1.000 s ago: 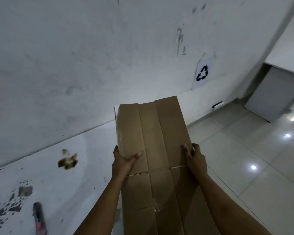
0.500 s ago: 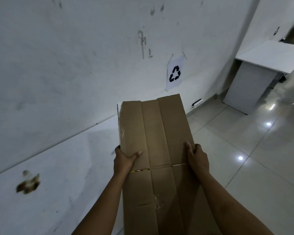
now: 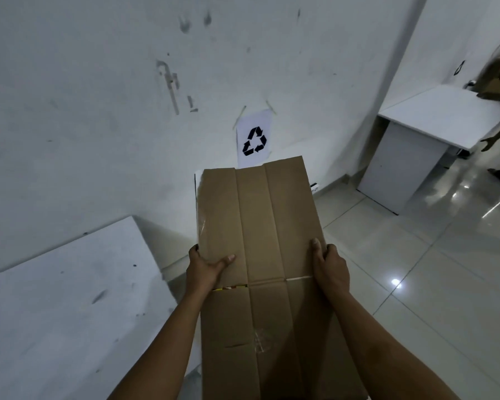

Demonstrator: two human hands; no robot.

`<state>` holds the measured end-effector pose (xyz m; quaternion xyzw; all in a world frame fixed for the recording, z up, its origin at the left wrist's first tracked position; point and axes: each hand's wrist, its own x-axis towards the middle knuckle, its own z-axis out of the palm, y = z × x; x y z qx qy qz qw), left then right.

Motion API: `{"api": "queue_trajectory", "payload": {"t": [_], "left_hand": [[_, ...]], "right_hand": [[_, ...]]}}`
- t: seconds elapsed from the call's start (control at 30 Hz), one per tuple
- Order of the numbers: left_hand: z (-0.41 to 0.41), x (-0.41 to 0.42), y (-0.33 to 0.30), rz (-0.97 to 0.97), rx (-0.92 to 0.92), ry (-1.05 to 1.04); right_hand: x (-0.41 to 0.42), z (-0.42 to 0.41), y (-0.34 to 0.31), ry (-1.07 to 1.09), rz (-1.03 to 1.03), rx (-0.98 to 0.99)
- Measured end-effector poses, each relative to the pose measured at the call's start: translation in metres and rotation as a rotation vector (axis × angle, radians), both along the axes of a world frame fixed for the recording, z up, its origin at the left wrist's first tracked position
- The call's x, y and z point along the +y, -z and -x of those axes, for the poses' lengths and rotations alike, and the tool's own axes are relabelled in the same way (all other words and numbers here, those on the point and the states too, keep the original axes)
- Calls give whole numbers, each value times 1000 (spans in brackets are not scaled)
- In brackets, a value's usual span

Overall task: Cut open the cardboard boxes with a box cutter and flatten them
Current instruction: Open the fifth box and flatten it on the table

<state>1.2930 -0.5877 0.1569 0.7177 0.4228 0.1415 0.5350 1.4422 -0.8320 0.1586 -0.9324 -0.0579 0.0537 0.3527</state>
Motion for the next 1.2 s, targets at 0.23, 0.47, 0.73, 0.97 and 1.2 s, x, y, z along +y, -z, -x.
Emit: {"api": "queue_trajectory", "payload": {"t": [0.23,0.47,0.73,0.97,1.2], "left_hand": [[-102,-15,9,-1,-12,-13],[-200,-19,25,24,-25,-23],[-299,-34,27,39,-11,-63],[-358,-57,42,62,-16,-233],[-391,-58,106,256,-90,-353]], "right_hand": [[-15,-100,5,-10,-21,5],[-20,-193,11,-61,-26,30],[-32,-304,29,-73,6,70],[-25,-401,41,-257,-18,107],[1,-477,96,-425,3,139]]}}
